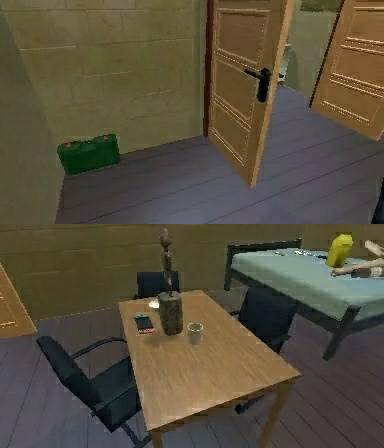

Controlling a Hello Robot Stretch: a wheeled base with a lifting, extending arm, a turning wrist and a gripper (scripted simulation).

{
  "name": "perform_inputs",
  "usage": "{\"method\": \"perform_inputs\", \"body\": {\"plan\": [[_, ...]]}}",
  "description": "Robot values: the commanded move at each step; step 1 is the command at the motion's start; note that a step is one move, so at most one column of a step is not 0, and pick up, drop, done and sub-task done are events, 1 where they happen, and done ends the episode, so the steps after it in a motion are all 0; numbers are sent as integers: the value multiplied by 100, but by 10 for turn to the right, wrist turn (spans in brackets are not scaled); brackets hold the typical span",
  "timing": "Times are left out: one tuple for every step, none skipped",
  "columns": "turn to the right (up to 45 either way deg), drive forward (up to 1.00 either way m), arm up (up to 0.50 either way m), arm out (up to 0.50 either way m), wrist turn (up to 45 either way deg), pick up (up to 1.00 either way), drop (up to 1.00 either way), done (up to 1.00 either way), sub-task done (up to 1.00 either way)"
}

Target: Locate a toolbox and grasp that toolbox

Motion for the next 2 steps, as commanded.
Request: {"method": "perform_inputs", "body": {"plan": [[0,100,0,0,0,0,0,0,0],[30,0,0,0,0,0,0,0,0]]}}
